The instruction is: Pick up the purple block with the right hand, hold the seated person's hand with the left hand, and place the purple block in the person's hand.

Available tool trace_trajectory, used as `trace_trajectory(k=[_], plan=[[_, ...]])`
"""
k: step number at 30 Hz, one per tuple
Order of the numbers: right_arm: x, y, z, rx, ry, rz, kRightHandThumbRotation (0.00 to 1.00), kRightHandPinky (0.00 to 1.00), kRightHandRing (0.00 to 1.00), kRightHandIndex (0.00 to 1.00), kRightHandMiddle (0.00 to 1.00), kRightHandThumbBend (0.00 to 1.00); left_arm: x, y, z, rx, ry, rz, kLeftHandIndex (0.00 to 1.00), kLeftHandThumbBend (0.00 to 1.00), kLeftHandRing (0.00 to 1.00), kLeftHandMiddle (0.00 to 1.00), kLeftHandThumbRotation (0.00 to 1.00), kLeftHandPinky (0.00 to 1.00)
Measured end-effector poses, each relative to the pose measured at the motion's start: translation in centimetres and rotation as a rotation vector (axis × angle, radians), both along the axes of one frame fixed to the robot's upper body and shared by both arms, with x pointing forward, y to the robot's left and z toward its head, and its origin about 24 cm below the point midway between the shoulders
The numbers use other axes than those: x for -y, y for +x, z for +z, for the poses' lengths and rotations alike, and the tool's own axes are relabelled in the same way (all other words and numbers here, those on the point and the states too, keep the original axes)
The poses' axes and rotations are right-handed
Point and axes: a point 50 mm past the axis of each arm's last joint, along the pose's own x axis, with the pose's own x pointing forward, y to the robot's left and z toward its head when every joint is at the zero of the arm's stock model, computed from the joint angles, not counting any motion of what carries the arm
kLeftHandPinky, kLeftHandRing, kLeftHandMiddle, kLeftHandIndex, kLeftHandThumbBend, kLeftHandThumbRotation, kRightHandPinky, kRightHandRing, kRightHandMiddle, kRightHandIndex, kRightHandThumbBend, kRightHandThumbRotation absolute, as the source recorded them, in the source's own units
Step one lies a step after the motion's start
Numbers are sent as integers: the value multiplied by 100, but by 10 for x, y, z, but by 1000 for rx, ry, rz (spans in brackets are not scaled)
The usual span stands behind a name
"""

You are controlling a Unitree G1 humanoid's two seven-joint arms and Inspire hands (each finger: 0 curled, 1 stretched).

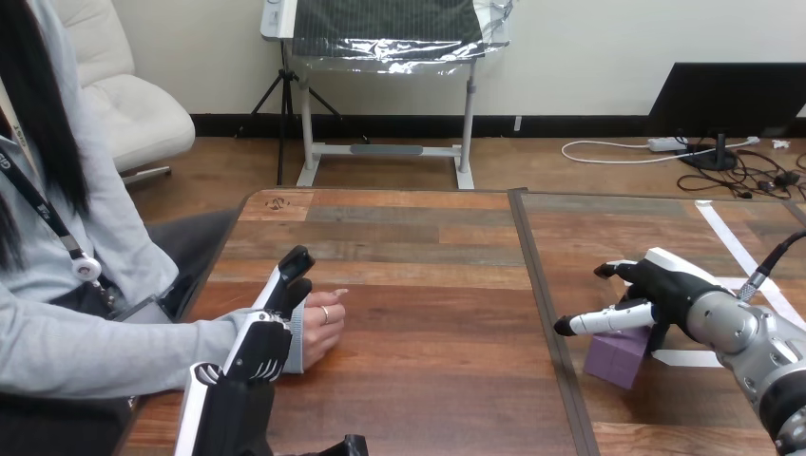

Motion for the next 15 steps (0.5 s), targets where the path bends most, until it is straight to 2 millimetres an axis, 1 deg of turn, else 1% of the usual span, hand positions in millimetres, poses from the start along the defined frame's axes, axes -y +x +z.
trace_trajectory(k=[5,6,9,14,15], plan=[[0,0,0,0,-7,8,52,64,82,93,86,96,0,0,0,0,1,0,91,100,97,96,57,94],[-1,0,0,1,-9,9,53,61,79,92,84,95,0,0,0,0,1,-1,91,100,97,96,57,94],[-1,0,0,1,-12,12,54,58,77,92,82,93,0,0,0,0,1,-1,91,100,97,96,56,94],[-1,0,0,1,-13,12,56,59,78,92,83,91,0,0,0,0,2,-2,91,100,97,96,55,94],[0,0,0,1,-13,12,58,60,78,92,83,91,0,0,0,0,2,-3,91,100,97,96,54,94]])
